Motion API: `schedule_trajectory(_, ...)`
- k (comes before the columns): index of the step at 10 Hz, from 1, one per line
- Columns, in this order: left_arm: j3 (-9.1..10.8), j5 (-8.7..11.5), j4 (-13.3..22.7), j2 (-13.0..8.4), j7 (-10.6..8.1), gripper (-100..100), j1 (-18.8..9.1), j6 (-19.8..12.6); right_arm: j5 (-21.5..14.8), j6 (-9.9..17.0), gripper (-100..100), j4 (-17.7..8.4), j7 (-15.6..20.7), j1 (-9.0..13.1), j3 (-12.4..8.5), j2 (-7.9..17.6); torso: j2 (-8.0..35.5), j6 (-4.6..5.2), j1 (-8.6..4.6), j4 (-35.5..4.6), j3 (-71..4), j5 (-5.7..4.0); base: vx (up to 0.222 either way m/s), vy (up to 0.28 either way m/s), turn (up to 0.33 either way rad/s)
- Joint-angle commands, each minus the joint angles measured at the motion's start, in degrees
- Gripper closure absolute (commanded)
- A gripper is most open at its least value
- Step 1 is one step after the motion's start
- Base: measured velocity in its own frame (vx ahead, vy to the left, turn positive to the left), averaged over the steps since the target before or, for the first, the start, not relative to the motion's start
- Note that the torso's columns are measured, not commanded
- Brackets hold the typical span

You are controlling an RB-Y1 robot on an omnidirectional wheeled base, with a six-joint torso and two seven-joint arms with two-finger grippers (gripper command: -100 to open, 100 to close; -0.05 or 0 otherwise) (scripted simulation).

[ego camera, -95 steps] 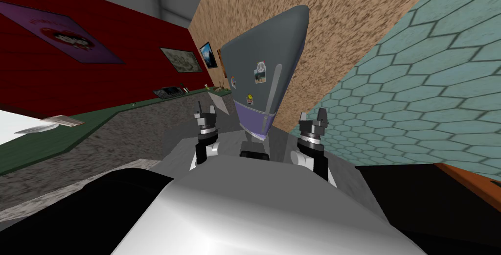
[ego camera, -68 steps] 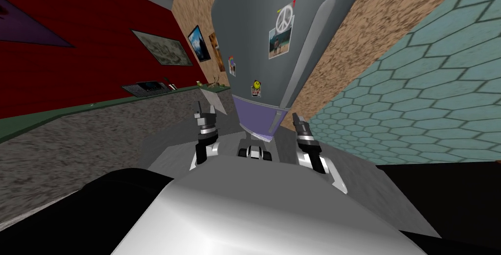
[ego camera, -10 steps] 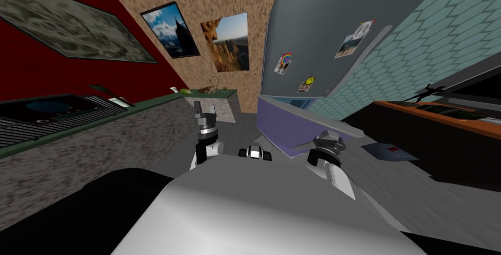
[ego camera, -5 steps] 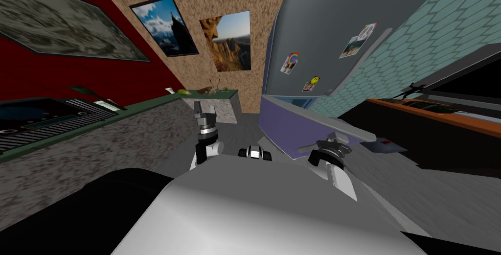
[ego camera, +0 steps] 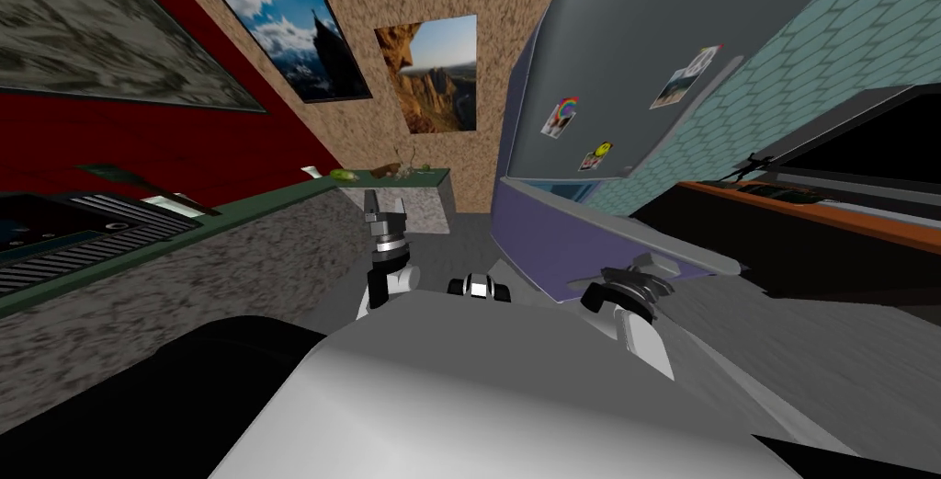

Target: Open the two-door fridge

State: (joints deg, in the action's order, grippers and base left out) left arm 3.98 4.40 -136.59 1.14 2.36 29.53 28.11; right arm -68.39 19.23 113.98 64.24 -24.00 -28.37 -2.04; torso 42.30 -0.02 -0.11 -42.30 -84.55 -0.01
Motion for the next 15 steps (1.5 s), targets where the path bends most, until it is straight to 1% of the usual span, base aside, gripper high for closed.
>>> schedule_trajectory(1,0.00,0.00,0.00,0.00,0.00,0,0.00,0.00,-1.48,1.41,100,-0.40,-1.45,0.38,-1.43,-0.34,0.03,0.03,0.09,0.00,0.01,0.00,0.002,0.326,-0.171)
schedule_trajectory(2,0.00,0.00,0.00,0.01,0.00,0,0.00,0.00,-1.48,1.41,100,-0.40,-1.45,0.38,-1.43,-0.34,-0.02,0.03,0.30,0.01,-0.02,0.06,-0.006,0.284,-0.044)
schedule_trajectory(4,0.00,0.00,0.00,0.01,0.00,0,0.01,0.00,-2.60,2.98,100,-0.50,-2.46,0.60,-2.52,-0.64,-0.11,0.03,0.14,0.04,-0.07,0.02,0.000,0.307,-0.124)
schedule_trajectory(6,0.00,0.00,0.00,0.00,0.00,0,-0.01,0.00,-2.57,2.76,100,-0.45,-2.44,0.52,-2.43,-0.69,0.11,0.00,-0.11,-0.03,0.06,-0.03,-0.038,0.166,-0.034)
schedule_trajectory(7,0.01,0.00,0.00,-0.02,0.00,0,0.00,0.00,-1.06,4.04,-100,1.33,-0.92,-0.31,-1.98,-0.66,-0.02,0.01,-0.47,0.00,-0.01,-0.14,-0.005,0.016,0.043)
schedule_trajectory(12,0.02,0.00,0.00,-0.03,0.00,0,0.00,0.00,6.54,10.03,-100,9.96,6.57,-4.39,0.27,-0.33,-0.01,0.02,0.19,0.01,-0.02,0.04,-0.003,-0.033,0.075)
schedule_trajectory(13,0.02,0.00,0.00,-0.02,0.00,0,0.00,0.00,6.55,10.03,-100,10.18,6.78,-4.39,0.27,-0.33,-0.01,0.02,0.20,0.01,-0.01,0.04,-0.004,-0.012,0.019)
schedule_trajectory(15,0.02,0.00,0.00,-0.02,0.00,0,0.00,0.00,9.60,12.42,-100,13.72,9.87,-6.03,1.17,-0.20,0.00,0.05,0.14,0.00,-0.01,0.05,-0.003,-0.011,0.063)
